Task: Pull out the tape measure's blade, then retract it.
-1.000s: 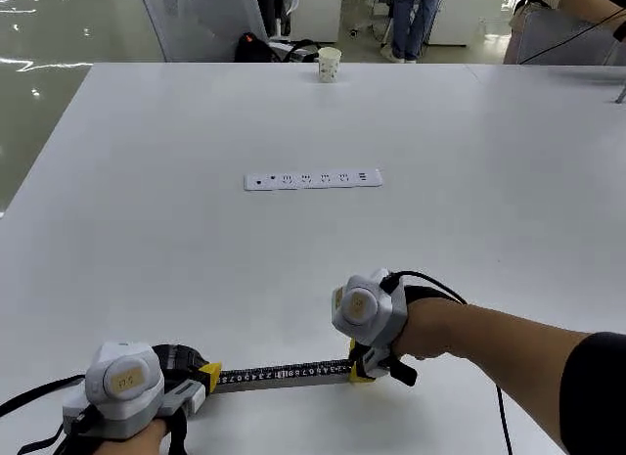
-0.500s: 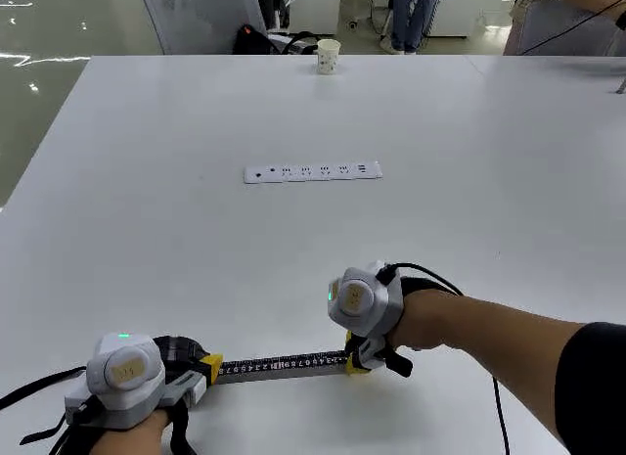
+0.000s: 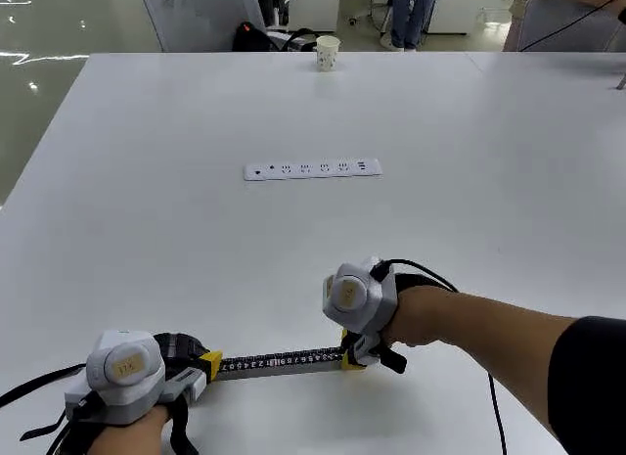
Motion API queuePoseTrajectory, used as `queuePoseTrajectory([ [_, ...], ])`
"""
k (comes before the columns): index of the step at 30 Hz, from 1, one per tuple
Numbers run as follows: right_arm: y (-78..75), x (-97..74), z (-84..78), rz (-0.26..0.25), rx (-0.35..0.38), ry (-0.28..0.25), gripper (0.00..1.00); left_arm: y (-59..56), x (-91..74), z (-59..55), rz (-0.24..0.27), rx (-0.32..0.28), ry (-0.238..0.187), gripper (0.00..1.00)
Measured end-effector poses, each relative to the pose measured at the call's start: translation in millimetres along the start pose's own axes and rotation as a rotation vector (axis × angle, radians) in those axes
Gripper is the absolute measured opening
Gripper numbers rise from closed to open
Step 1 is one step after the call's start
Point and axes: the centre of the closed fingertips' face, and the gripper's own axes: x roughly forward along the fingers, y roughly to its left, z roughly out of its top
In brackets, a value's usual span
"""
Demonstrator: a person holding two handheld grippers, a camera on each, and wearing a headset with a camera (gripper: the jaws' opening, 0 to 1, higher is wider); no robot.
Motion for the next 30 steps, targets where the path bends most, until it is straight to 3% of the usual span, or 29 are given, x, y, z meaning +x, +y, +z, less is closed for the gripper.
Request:
queuePoseTrajectory([
  [30, 1.0, 3.6, 9.3, 0.001, 0.005, -0.003, 0.11, 0.1, 0.0, -0.2, 0.0, -0.002, 0.005, 0.64],
])
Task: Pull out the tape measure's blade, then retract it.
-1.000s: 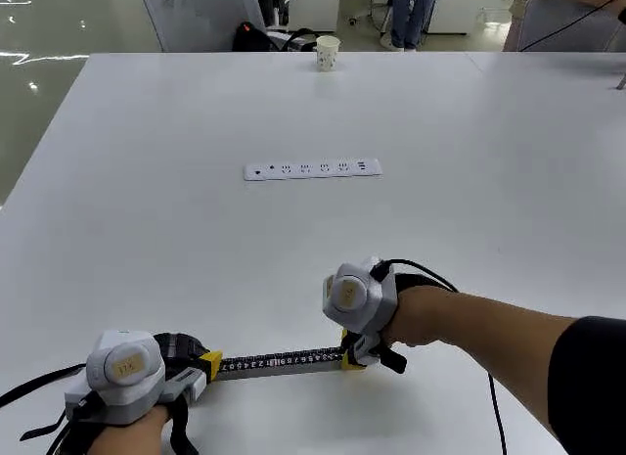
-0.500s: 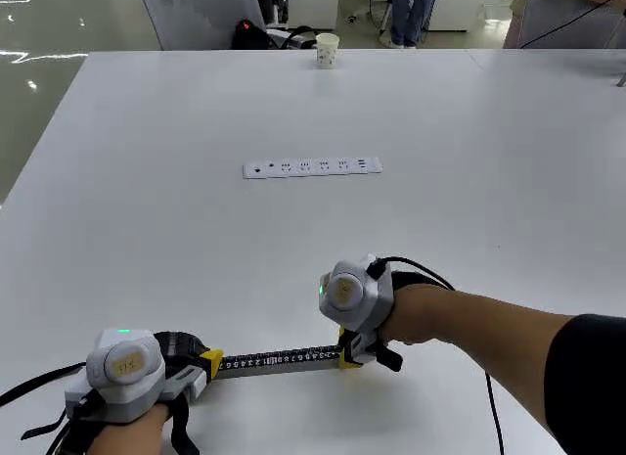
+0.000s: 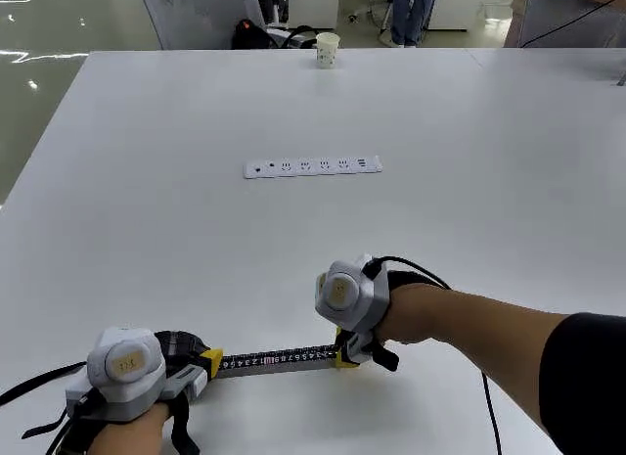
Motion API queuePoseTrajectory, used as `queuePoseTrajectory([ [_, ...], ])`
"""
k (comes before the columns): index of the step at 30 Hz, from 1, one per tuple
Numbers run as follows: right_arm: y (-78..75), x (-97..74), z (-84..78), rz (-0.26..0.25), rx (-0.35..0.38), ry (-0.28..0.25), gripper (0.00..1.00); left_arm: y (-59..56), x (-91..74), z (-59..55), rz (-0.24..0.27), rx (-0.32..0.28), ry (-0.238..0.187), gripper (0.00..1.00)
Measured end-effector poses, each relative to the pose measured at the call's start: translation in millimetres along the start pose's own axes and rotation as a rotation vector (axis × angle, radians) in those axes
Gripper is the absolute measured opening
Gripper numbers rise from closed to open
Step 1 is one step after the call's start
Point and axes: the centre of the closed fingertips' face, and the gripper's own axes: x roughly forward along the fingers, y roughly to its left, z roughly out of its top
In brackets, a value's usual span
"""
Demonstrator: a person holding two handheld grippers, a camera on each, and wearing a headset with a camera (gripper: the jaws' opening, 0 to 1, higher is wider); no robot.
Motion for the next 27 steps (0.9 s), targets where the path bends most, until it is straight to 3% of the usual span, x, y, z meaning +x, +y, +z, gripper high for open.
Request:
queuePoseTrajectory([
  [27, 0.7, 2.4, 7.4, 0.002, -0.011, -0.005, 0.1, -0.4, 0.0, 0.2, -0.003, 0.0, 0.004, 0.64],
])
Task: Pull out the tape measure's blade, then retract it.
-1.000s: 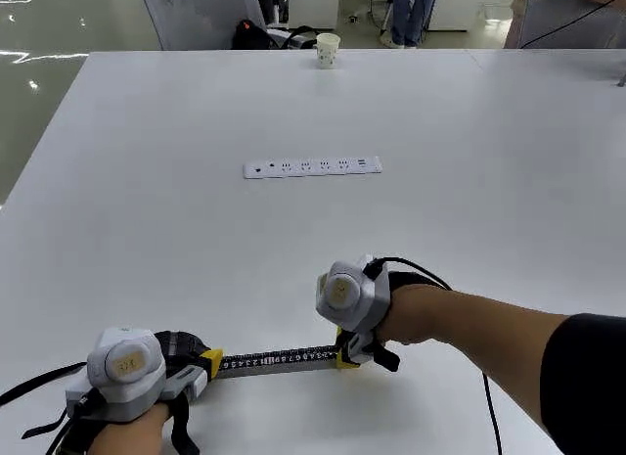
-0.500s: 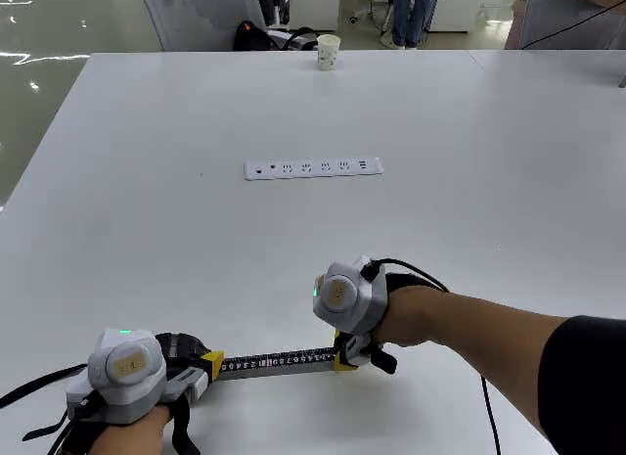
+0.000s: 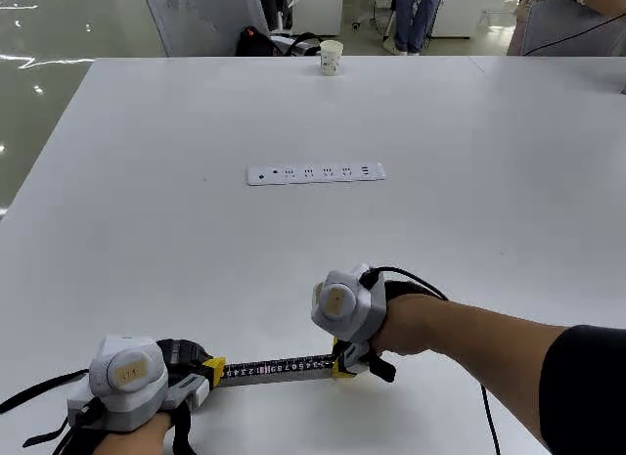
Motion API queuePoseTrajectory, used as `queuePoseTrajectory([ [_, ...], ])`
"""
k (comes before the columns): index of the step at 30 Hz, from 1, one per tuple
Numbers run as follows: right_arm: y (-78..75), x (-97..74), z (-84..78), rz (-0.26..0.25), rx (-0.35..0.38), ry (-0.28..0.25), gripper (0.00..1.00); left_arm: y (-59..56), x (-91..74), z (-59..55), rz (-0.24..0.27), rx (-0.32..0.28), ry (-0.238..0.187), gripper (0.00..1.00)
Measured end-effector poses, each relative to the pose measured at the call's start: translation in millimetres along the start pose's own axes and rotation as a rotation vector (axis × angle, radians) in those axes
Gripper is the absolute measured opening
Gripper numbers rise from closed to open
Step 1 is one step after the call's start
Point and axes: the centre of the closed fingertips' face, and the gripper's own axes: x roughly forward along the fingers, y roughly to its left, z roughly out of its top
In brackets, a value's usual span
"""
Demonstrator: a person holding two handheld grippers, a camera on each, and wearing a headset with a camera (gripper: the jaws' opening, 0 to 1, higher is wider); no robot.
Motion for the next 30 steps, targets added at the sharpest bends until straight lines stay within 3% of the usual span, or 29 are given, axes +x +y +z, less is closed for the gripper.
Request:
queuePoseTrajectory([
  [30, 0.5, 3.2, 9.4, -0.006, -0.012, -0.009, 0.1, 0.7, 0.6, -0.4, -0.006, -0.001, 0.007, 0.64],
])
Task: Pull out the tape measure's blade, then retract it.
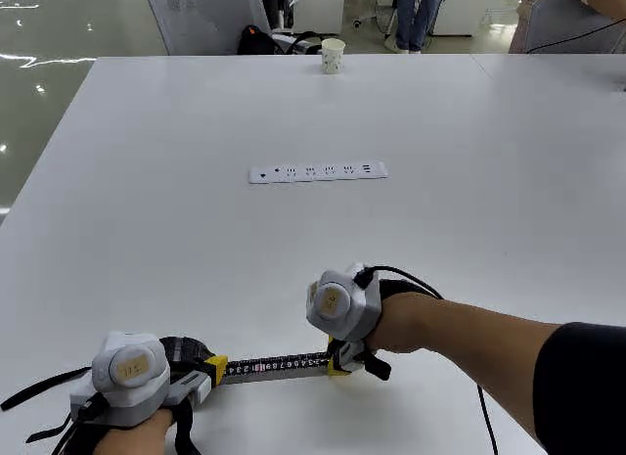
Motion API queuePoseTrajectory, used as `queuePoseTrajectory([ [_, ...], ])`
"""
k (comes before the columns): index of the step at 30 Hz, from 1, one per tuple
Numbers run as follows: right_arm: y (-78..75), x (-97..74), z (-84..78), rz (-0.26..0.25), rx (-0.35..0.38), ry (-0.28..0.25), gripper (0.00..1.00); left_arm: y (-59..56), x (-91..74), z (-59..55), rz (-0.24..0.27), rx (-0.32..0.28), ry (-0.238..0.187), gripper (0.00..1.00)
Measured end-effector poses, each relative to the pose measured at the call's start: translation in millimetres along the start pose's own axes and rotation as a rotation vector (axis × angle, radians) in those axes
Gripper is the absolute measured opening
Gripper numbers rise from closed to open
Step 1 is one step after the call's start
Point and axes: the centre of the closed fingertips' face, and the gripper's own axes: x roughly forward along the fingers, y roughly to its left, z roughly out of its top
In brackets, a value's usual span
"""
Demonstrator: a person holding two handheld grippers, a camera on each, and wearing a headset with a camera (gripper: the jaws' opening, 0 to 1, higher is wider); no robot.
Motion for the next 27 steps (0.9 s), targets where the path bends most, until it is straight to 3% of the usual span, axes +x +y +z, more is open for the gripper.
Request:
queuePoseTrajectory([
  [27, 0.8, 2.3, 7.7, 0.001, 0.005, 0.0, 0.11, -0.8, -1.0, -0.7, 0.0, -0.002, 0.006, 0.64],
])
